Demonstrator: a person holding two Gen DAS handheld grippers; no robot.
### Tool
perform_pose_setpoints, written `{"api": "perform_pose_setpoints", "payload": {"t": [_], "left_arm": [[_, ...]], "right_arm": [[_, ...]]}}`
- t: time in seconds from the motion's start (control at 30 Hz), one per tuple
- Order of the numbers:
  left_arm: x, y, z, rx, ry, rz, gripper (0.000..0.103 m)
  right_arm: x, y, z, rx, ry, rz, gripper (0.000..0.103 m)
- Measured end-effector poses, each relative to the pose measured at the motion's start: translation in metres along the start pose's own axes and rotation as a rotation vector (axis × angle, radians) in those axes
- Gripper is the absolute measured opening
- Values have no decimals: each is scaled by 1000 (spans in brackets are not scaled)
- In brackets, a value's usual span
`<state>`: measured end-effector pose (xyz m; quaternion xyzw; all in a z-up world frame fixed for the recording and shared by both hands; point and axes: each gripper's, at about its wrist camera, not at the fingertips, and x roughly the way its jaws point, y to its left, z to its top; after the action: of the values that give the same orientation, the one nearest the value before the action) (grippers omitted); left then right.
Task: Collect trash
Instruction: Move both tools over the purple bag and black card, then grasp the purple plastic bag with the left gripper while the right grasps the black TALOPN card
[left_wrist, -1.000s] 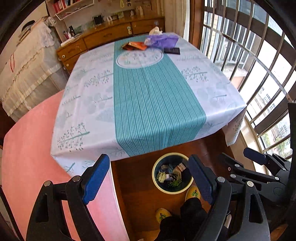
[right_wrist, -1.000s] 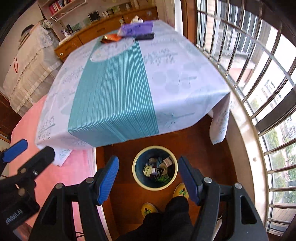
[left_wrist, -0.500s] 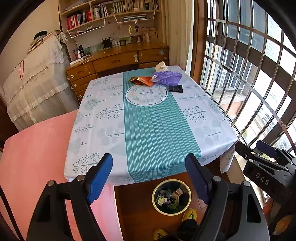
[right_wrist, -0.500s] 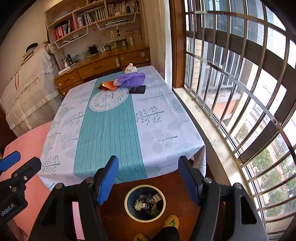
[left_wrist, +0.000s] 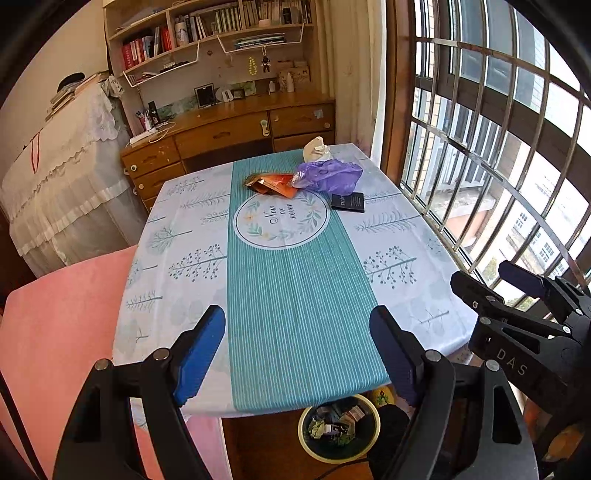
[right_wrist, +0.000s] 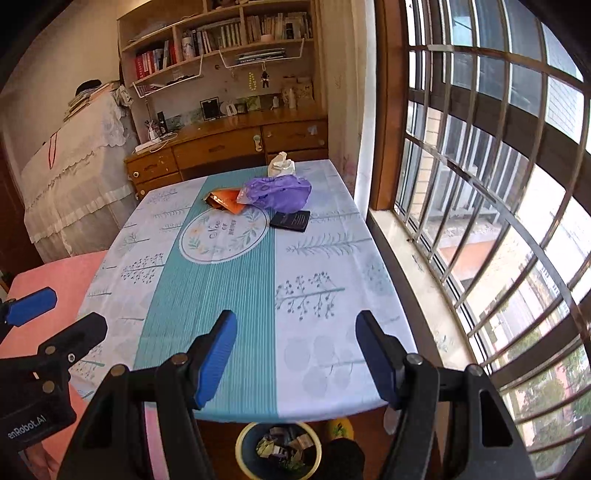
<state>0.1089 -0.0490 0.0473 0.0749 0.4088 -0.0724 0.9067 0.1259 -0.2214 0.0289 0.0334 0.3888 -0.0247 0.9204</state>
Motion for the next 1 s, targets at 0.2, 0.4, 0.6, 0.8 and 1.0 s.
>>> {"api": "perform_pose_setpoints", "payload": {"t": [0.2, 0.4, 0.6, 0.8, 1.0], "left_arm": [[84, -33, 66, -43, 114, 12, 79], [171, -57, 135, -57, 194, 58, 79], [250, -70, 186, -23, 249, 128, 79], [317, -82, 216, 123, 312, 196, 79], [358, -96, 236, 189, 337, 177, 79]], "right_arm": [[83, -25, 59, -134, 107, 102, 67], [172, -70, 89, -108, 265, 195, 65], [234, -100, 118, -50, 323, 235, 64], [275, -107, 140, -33, 338, 269, 64], [296, -108, 150, -36, 353, 299, 64]]}}
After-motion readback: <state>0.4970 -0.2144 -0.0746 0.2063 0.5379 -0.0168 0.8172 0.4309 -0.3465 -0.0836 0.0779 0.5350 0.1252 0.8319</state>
